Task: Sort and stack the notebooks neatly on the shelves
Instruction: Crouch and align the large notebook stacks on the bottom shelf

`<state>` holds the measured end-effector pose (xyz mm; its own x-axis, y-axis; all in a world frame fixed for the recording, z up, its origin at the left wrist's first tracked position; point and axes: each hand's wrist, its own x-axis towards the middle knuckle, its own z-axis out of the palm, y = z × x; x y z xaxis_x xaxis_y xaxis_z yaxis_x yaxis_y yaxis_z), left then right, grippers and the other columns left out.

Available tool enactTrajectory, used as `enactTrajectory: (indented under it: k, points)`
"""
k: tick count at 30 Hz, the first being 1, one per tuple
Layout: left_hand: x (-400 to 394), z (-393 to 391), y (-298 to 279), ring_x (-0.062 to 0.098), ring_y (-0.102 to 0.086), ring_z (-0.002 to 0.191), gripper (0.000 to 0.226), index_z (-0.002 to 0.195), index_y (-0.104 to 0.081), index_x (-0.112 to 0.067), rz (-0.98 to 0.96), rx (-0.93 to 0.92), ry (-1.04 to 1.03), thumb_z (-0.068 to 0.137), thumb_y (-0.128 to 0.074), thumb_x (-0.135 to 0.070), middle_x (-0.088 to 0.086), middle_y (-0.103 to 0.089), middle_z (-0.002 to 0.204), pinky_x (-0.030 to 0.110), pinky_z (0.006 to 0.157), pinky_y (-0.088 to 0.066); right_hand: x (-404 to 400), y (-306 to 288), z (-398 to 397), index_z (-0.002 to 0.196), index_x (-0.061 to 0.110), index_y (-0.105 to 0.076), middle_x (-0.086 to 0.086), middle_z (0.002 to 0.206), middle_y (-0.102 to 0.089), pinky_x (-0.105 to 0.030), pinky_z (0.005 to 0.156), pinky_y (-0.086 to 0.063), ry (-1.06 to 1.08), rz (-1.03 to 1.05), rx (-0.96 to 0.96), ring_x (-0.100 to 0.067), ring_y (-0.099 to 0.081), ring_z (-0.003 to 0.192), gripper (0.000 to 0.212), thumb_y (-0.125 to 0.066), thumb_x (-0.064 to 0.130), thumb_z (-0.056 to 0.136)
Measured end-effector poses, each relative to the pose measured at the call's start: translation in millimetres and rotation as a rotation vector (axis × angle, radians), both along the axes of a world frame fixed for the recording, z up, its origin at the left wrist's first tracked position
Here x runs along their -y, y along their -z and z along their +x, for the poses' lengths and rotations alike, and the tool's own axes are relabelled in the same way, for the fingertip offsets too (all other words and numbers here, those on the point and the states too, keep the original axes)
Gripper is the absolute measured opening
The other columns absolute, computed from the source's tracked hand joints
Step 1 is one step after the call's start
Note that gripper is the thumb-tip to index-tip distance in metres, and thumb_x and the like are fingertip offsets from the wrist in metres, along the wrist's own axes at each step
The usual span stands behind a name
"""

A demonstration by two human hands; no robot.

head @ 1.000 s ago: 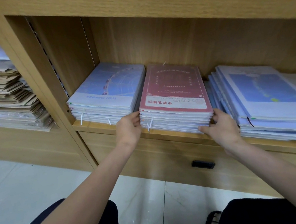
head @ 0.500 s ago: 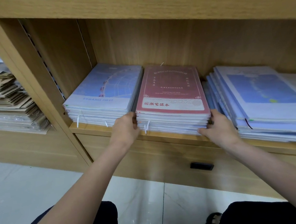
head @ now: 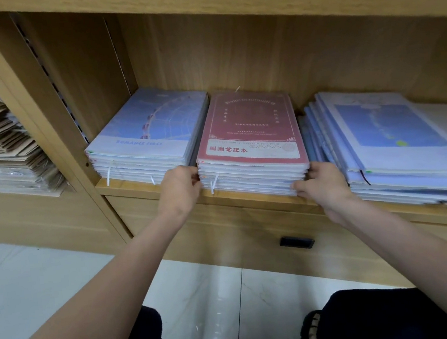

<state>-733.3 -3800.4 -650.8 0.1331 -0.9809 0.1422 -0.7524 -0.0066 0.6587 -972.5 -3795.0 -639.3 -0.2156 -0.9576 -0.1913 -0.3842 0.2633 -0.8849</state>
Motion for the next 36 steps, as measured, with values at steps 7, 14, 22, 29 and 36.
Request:
enactTrajectory:
  k: [7,14,22,29,36]
  points:
    - [-0.5,2.7,0.4,0.027,-0.066,0.083,0.008,0.078,-0.069,0.003,-0.023,0.03,-0.006,0.082,-0.065,-0.003,0.016,-0.071,0.081,0.028,0.077,-0.049,0.9,3.1,-2.2,0.116,0.004,-0.06,-0.007,0.109,-0.066,-0.044,0.094,-0.051,0.017,-0.037,0.002,-0.025,-0.063,0.1,0.039,-0.068,-0.005,0.079]
    - [0.3,4.1,3.0,0.018,-0.064,0.081,0.007,0.084,-0.072,0.0,-0.023,-0.039,-0.003,0.081,-0.066,-0.002,0.013,-0.072,0.087,0.018,0.079,-0.045,0.5,5.2,-5.6,0.115,0.007,-0.058,-0.001,0.105,-0.064,-0.044,0.096,-0.049,-0.016,-0.05,0.011,-0.022,-0.061,0.101,0.039,-0.068,-0.005,0.079]
    - [-4.8,-0.8,-1.6,0.011,-0.057,0.109,0.048,0.132,-0.05,-0.008,0.0,-0.286,0.11,0.087,-0.054,0.009,-0.006,-0.058,0.107,0.016,0.097,-0.038,-2.1,-2.3,-1.7,0.125,0.018,-0.051,0.0,0.117,-0.063,-0.045,0.098,-0.047,-0.116,-0.108,-0.109,-0.022,-0.058,0.109,0.048,-0.071,0.01,0.081]
    - [-1.8,2.2,1.3,0.02,-0.062,0.105,0.041,0.125,-0.058,-0.01,-0.084,-0.145,0.112,0.088,-0.051,0.007,0.007,-0.069,0.106,0.022,0.095,-0.042,-5.7,-7.2,-0.5,0.13,0.013,-0.049,0.0,0.118,-0.061,-0.04,0.103,-0.042,-0.133,-0.113,-0.102,-0.018,-0.056,0.111,0.047,-0.064,0.006,0.086]
    - [0.4,1.4,-0.8,0.027,-0.064,0.087,0.026,0.109,-0.062,-0.008,-0.135,0.025,0.118,0.088,-0.051,0.003,0.008,-0.069,0.087,0.036,0.083,-0.051,-7.0,-7.3,-0.5,0.132,0.015,-0.049,0.002,0.115,-0.06,-0.044,0.104,-0.042,-0.113,-0.104,-0.049,-0.017,-0.054,0.111,0.05,-0.064,0.004,0.085]
